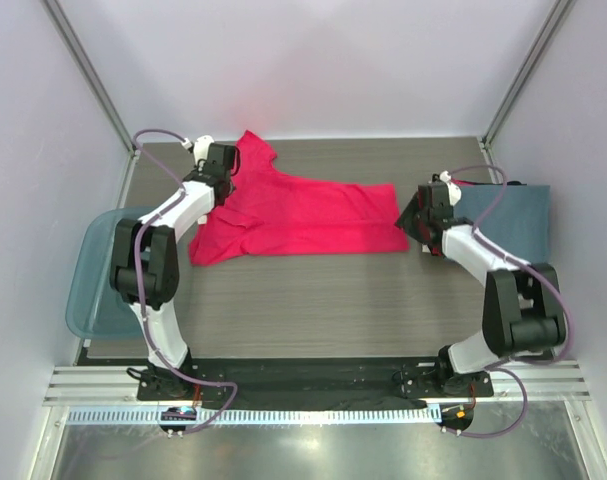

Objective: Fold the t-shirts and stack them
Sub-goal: Fold the tshirt

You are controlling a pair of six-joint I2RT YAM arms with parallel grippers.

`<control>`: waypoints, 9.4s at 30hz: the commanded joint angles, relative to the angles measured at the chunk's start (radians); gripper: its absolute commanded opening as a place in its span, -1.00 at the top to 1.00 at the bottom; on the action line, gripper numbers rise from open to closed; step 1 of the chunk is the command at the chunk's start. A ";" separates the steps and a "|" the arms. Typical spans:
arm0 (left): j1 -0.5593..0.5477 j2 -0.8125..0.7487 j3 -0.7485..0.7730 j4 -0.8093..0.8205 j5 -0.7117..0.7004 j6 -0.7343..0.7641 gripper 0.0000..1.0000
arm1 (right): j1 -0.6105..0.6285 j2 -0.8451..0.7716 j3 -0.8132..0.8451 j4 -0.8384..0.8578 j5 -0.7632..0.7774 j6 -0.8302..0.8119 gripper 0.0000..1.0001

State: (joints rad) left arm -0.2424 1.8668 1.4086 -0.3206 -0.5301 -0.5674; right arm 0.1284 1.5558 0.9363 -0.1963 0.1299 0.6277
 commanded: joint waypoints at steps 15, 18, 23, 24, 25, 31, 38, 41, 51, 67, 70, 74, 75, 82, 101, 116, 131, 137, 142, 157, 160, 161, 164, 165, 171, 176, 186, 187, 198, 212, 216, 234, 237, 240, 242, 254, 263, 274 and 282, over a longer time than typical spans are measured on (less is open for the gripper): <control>-0.026 -0.317 -0.203 0.086 0.222 -0.069 -0.03 | 0.073 -0.099 -0.352 0.365 0.166 0.374 -0.04; -0.038 -0.411 -0.290 0.098 0.225 -0.089 -0.10 | 0.077 -0.063 -0.343 0.370 0.195 0.394 -0.01; -0.067 -0.547 -0.425 0.100 0.205 -0.147 -0.11 | 0.105 -0.027 -0.335 0.390 0.261 0.400 0.20; -0.087 -0.589 -0.445 0.104 0.187 -0.157 -0.11 | 0.115 -0.019 -0.324 0.364 0.308 0.394 0.21; -0.098 -0.604 -0.462 0.106 0.177 -0.160 -0.11 | 0.140 -0.016 -0.285 0.336 0.330 0.373 0.24; -0.120 -0.670 -0.553 0.080 0.174 -0.166 -0.09 | 0.185 -0.075 -0.215 0.207 0.419 0.296 0.98; -0.130 -0.739 -0.669 0.063 0.067 -0.144 -0.07 | 0.178 -0.226 -0.283 0.155 0.484 0.208 0.98; -0.130 -0.747 -0.688 0.061 0.050 -0.138 -0.08 | 0.178 -0.243 -0.309 0.149 0.493 0.213 0.98; -0.129 -0.598 -0.657 0.063 -0.047 -0.083 0.04 | 0.146 -0.223 -0.366 0.230 0.456 0.190 0.98; -0.037 -0.383 -0.593 0.094 0.090 -0.068 0.12 | 0.117 -0.203 -0.383 0.267 0.372 0.182 0.98; -0.029 -0.388 -0.611 0.107 0.122 -0.081 0.25 | 0.116 -0.204 -0.383 0.270 0.364 0.182 0.98; -0.028 -0.411 -0.625 0.104 0.108 -0.088 0.87 | 0.111 -0.203 -0.383 0.268 0.358 0.181 0.98; -0.026 -0.422 -0.625 0.095 0.099 -0.092 1.00 | 0.109 -0.204 -0.384 0.268 0.358 0.182 0.98; -0.023 -0.546 -0.681 0.029 0.007 -0.132 1.00 | 0.105 -0.218 -0.396 0.270 0.364 0.193 0.97; 0.015 -0.660 -0.777 -0.043 -0.019 -0.213 0.99 | 0.065 -0.272 -0.438 0.247 0.367 0.230 0.98; -0.012 -0.882 -0.789 -0.041 0.200 -0.251 0.10 | 0.065 -0.240 -0.436 0.271 0.304 0.216 0.98; -0.054 -0.888 -0.962 -0.028 0.144 -0.758 -0.14 | 0.063 -0.224 -0.427 0.273 0.298 0.211 0.97; -0.060 -0.821 -1.025 0.135 0.139 -0.861 0.02 | 0.065 -0.226 -0.427 0.275 0.301 0.207 0.98; -0.064 -0.824 -1.073 0.195 0.064 -0.887 0.08 | 0.063 -0.227 -0.429 0.275 0.304 0.207 0.98; -0.046 -0.701 -1.131 0.432 0.024 -0.838 0.58 | 0.065 -0.229 -0.430 0.278 0.292 0.205 0.98; -0.040 -0.661 -1.096 0.408 0.032 -0.821 1.00 | 0.063 -0.230 -0.427 0.278 0.275 0.204 0.98; -0.040 -0.661 -1.077 0.379 0.024 -0.815 1.00 | 0.063 -0.234 -0.426 0.265 0.272 0.204 0.98; -0.038 -0.682 -0.993 0.229 -0.020 -0.793 1.00 | 0.065 -0.247 -0.378 0.139 0.287 0.225 0.98; -0.037 -0.699 -0.972 0.151 -0.034 -0.787 1.00 | 0.065 -0.253 -0.338 0.105 0.292 0.227 0.97; 0.014 -0.738 -0.786 -0.010 -0.048 -0.665 1.00 | 0.063 -0.310 -0.168 -0.100 0.274 0.230 0.98; 0.095 -0.680 -0.488 -0.179 0.004 -0.583 1.00 | 0.060 -0.261 0.091 -0.280 0.267 0.196 0.98; 0.238 -0.777 -0.147 -0.386 0.146 -0.416 0.99 | 0.025 -0.348 0.378 -0.457 0.191 0.152 0.98; 0.238 -0.787 -0.122 -0.391 0.151 -0.399 0.99 | 0.025 -0.364 0.386 -0.471 0.185 0.150 0.98; 0.238 -0.822 0.464 -0.572 0.229 -0.312 1.00 | 0.025 -0.572 0.735 -0.552 0.171 0.118 0.97; 0.238 -0.738 0.452 -0.517 0.272 -0.345 1.00 | 0.027 -0.479 0.808 -0.557 0.211 0.098 0.95; 0.238 -0.624 0.451 -0.485 0.298 -0.368 0.99 | 0.019 -0.347 0.869 -0.549 0.220 0.092 0.98; 0.299 -0.040 0.891 -0.267 0.481 -0.416 1.00 | -0.263 0.285 1.339 -0.419 -0.478 0.230 0.98; 0.301 -0.046 0.756 -0.111 0.490 -0.411 0.99 | -0.262 0.320 1.218 -0.339 -0.516 0.237 0.98; 0.299 -0.058 0.595 0.012 0.545 -0.411 0.99 | -0.262 0.309 1.032 -0.218 -0.523 0.231 0.98; 0.296 -0.076 0.476 0.041 0.565 -0.402 1.00 | -0.263 0.302 0.945 -0.148 -0.518 0.227 0.98; 0.285 -0.376 -0.170 0.155 0.559 -0.416 0.95 | -0.263 0.139 0.351 0.076 -0.475 0.217 0.98; 0.264 -0.655 -0.578 0.175 0.449 -0.477 1.00 | -0.263 -0.117 -0.037 0.113 -0.368 0.178 0.98; 0.262 -1.052 -0.898 0.059 0.421 -0.462 0.99 | -0.256 -0.457 -0.450 0.103 -0.314 0.164 0.93; 0.261 -1.274 -1.103 -0.020 0.403 -0.500 0.95 | -0.257 -0.684 -0.625 0.019 -0.225 0.202 0.47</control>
State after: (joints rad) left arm 0.0196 0.6388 0.3298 -0.3027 -0.0872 -1.0477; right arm -0.1265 0.9241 0.3347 -0.1516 -0.1680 0.8219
